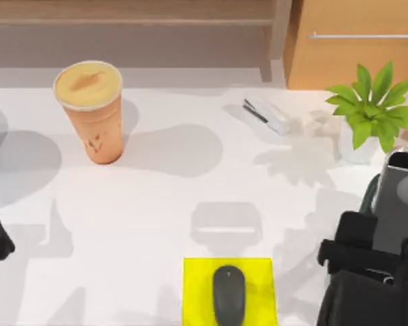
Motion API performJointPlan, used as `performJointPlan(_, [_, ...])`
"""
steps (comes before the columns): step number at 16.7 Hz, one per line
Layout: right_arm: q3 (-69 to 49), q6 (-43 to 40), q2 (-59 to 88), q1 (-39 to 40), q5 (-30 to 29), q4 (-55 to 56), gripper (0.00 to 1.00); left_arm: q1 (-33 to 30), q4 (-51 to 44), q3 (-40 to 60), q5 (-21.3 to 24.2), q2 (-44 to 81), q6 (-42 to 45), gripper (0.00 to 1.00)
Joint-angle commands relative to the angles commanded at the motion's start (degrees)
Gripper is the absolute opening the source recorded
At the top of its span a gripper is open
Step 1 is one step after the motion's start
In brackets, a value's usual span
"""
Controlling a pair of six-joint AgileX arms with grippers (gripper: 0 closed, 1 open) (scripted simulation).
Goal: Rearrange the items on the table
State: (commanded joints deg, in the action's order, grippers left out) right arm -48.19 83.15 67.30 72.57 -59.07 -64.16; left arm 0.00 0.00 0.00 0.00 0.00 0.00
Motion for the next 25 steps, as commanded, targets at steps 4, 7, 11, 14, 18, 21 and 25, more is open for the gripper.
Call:
performJointPlan(4, [2.3, -8.0, -0.1, -5.0, -0.3, 8.5, 0.0, 0.0, 0.0, 0.0, 0.0, 0.0, 0.0, 1.0])
performJointPlan(7, [4.4, -12.1, 1.2, -7.7, -1.6, 14.6, 0.0, 0.0, 0.0, 0.0, 0.0, 0.0, 0.0, 1.0])
performJointPlan(11, [6.4, -14.4, 1.8, -8.6, -3.1, 19.1, 0.0, 0.0, 0.0, 0.0, 0.0, 0.0, 0.0, 1.0])
performJointPlan(14, [6.4, -14.4, 1.8, -8.6, -3.1, 19.1, 0.0, 0.0, 0.0, 0.0, 0.0, 0.0, 0.0, 1.0])
performJointPlan(18, [6.4, -14.4, 1.8, -8.6, -3.1, 19.1, 0.23, 0.0, 0.0, 0.0, 0.0, 0.0, 0.0, 1.0])
performJointPlan(21, [6.4, -14.4, 1.8, -8.6, -3.1, 19.1, 0.45, 0.0, 0.0, 0.0, 0.0, 0.0, 0.0, 1.0])
performJointPlan(25, [6.4, -14.4, 1.8, -8.6, -3.1, 19.1, 0.75, 0.0, 0.0, 0.0, 0.0, 0.0, 0.0, 1.0])
